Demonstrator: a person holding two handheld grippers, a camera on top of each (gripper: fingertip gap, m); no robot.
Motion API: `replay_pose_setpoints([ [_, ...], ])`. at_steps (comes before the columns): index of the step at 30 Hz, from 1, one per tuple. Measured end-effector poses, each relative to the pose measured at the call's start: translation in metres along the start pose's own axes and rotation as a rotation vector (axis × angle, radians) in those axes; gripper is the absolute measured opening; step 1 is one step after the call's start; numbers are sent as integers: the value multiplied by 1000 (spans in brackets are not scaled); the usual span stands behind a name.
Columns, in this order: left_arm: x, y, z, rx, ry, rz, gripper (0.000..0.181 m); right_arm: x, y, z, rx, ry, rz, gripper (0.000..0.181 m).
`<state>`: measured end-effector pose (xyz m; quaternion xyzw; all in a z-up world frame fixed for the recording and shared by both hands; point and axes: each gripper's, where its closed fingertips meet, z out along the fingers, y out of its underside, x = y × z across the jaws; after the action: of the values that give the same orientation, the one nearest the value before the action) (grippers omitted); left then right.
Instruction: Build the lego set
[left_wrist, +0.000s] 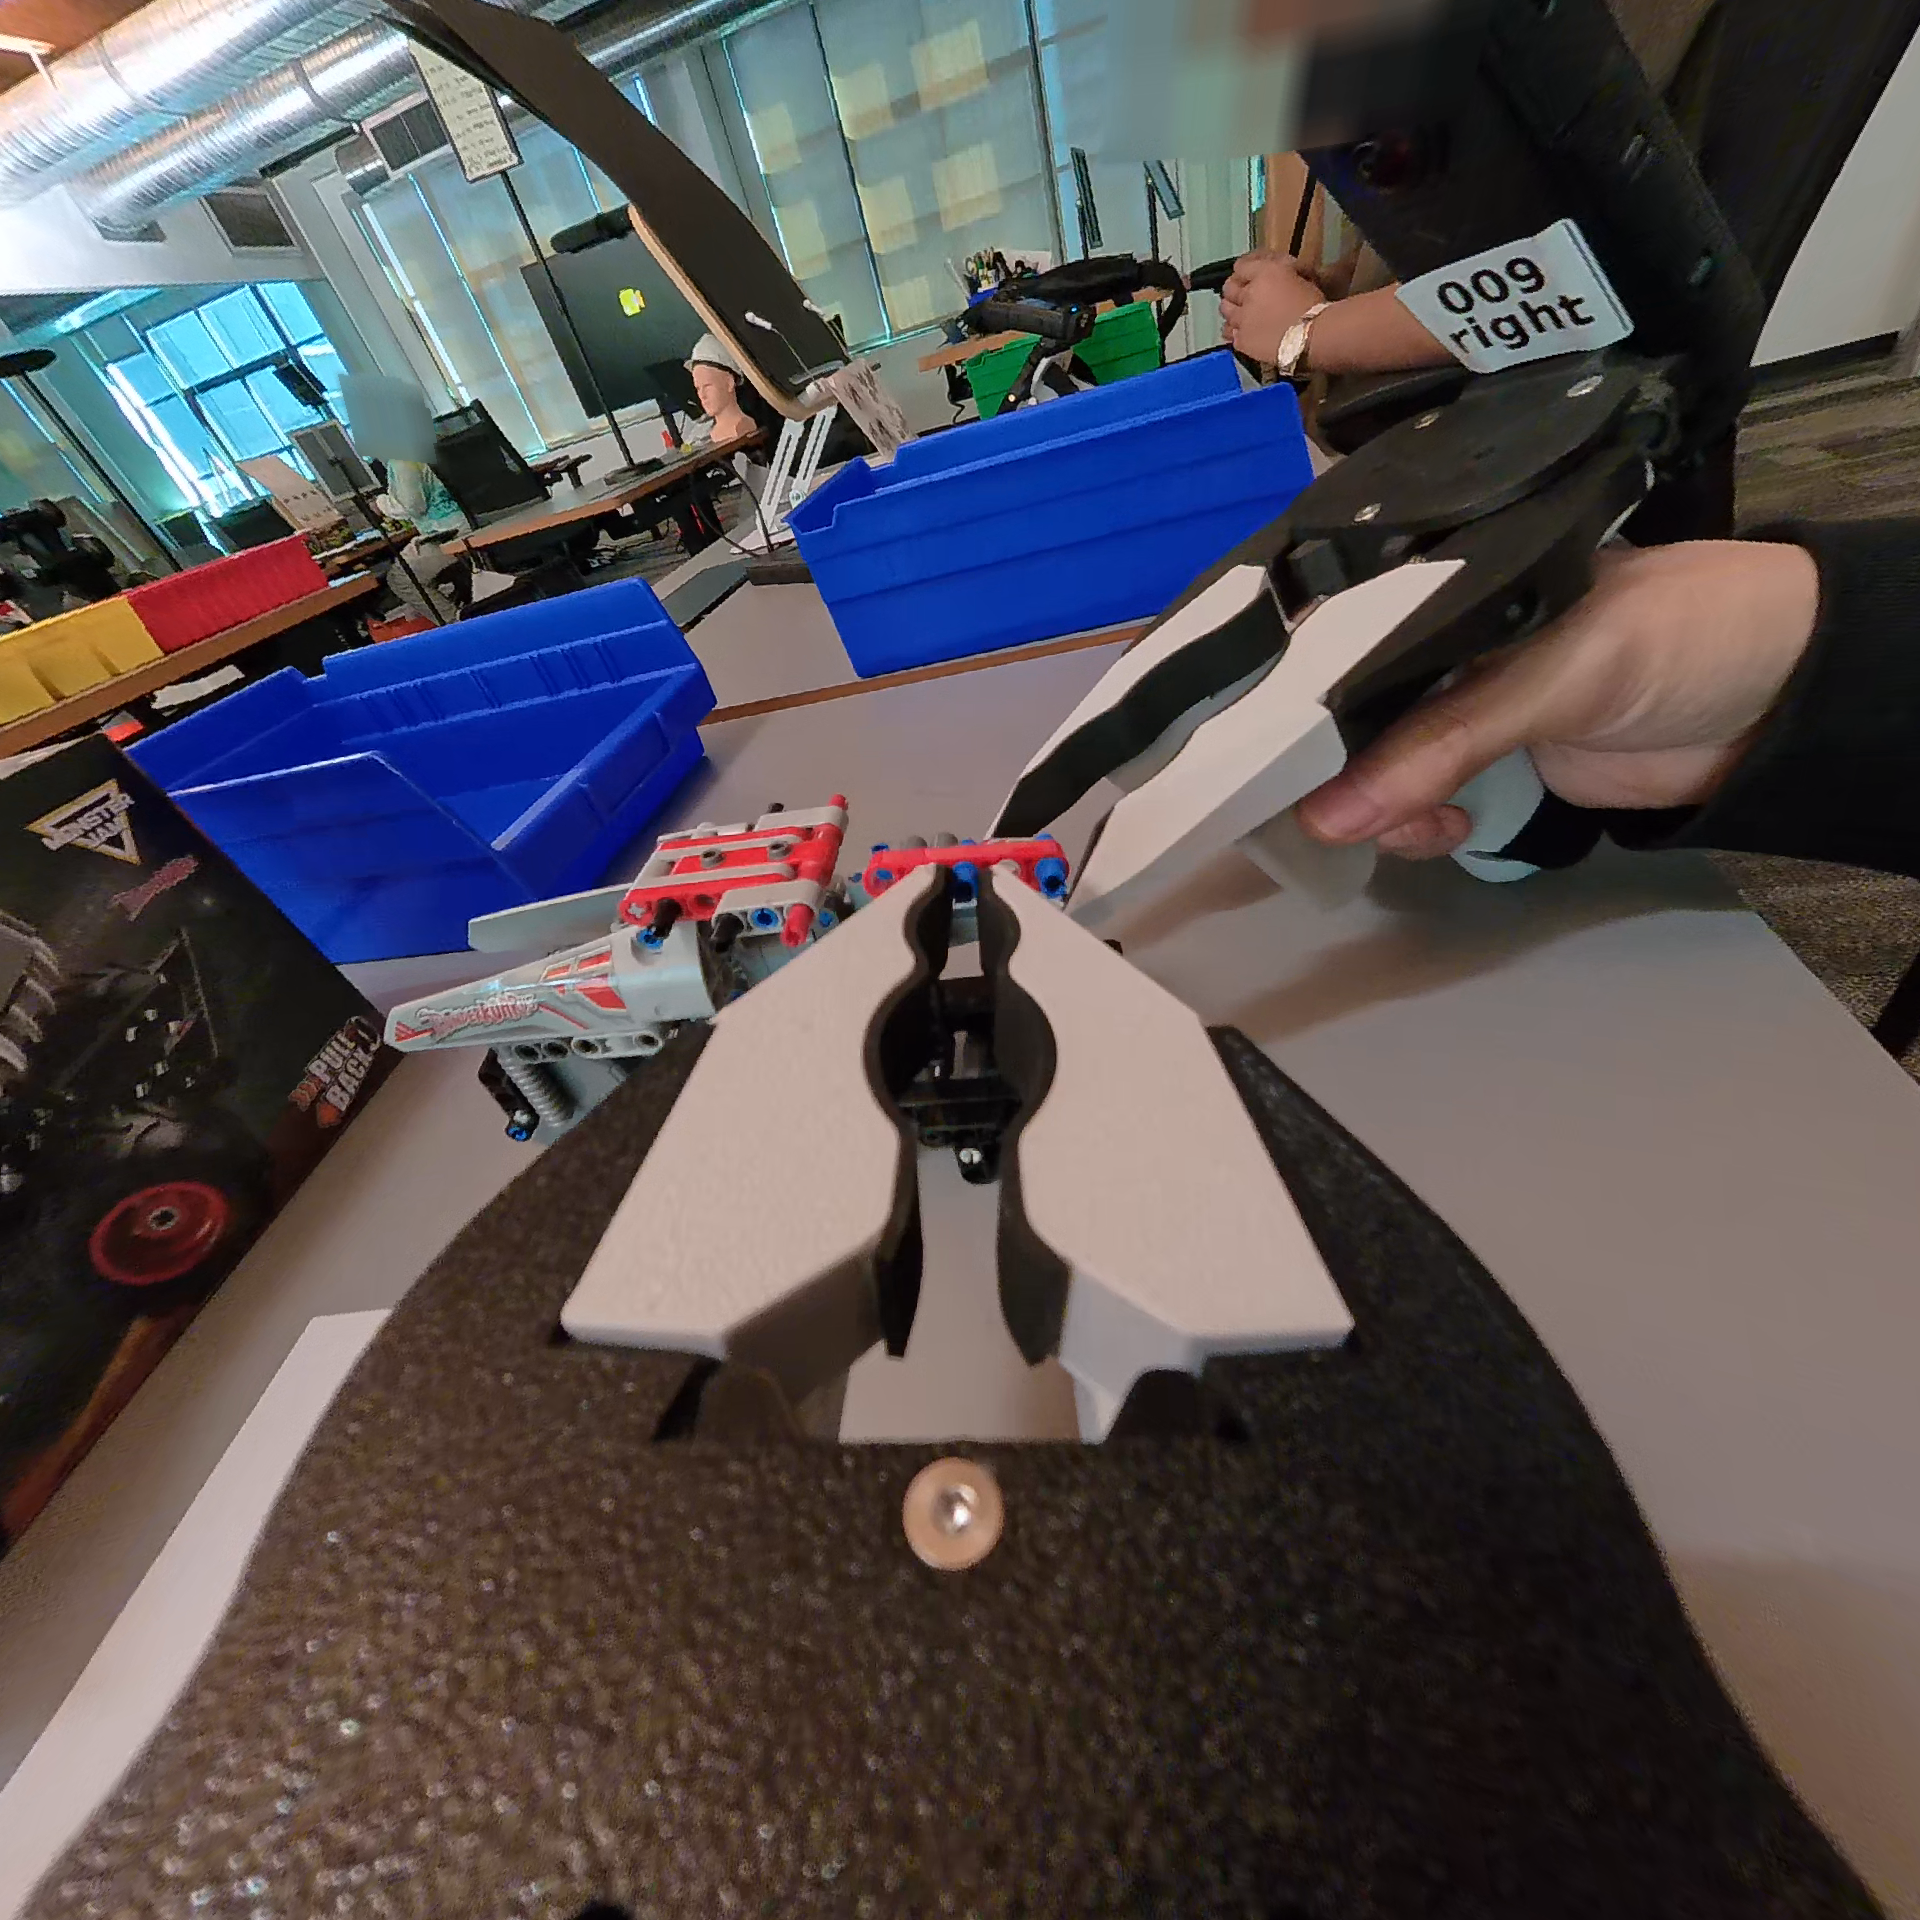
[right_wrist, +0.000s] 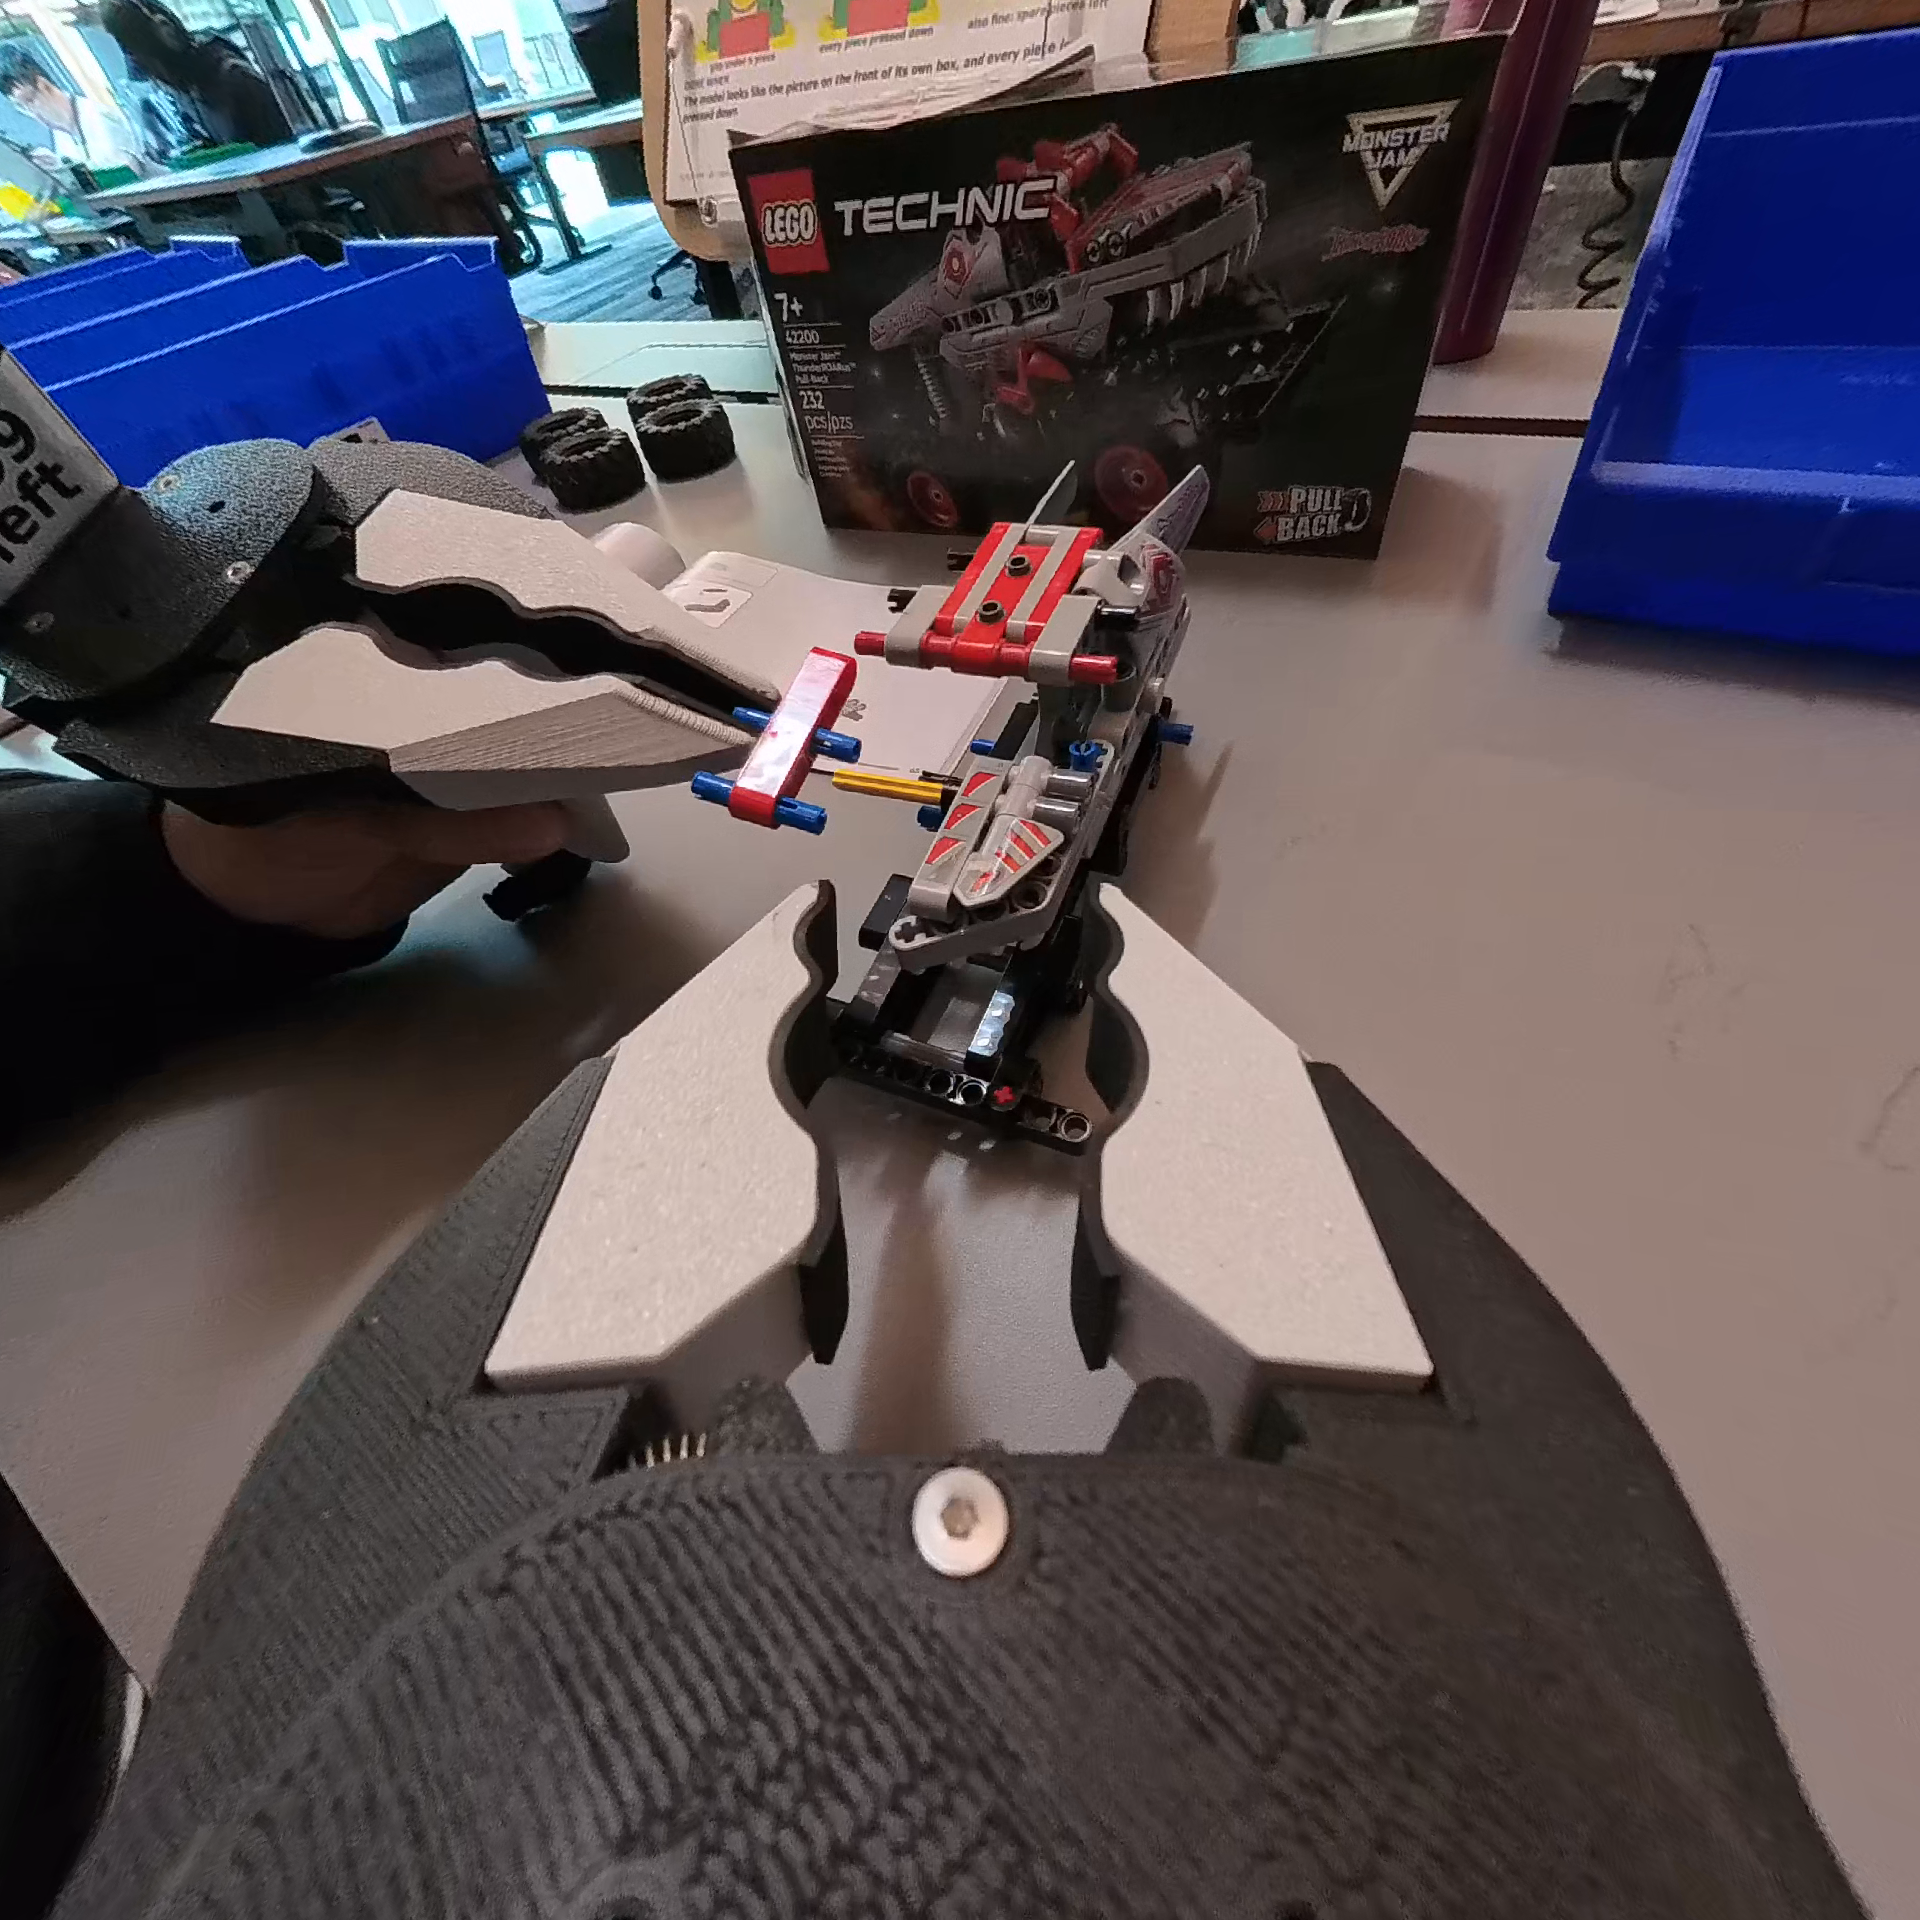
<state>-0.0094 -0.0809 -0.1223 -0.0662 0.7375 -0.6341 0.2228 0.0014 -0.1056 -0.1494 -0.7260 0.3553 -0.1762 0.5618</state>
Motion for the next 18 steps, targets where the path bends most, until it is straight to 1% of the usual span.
replay_pose_setpoints([
  [9, -1, -2, -1, 18, -22, 20, 2, 0, 0, 0, -2, 13, -13, 45],
  [14, -3, -4, 1, 31, -41, 73, 2, 2, 0, 0, 2, 27, -10, 43],
  [18, -12, -7, 2, 58, -110, 129, 2, 4, 1, 1, -6, 34, -3, 40],
])
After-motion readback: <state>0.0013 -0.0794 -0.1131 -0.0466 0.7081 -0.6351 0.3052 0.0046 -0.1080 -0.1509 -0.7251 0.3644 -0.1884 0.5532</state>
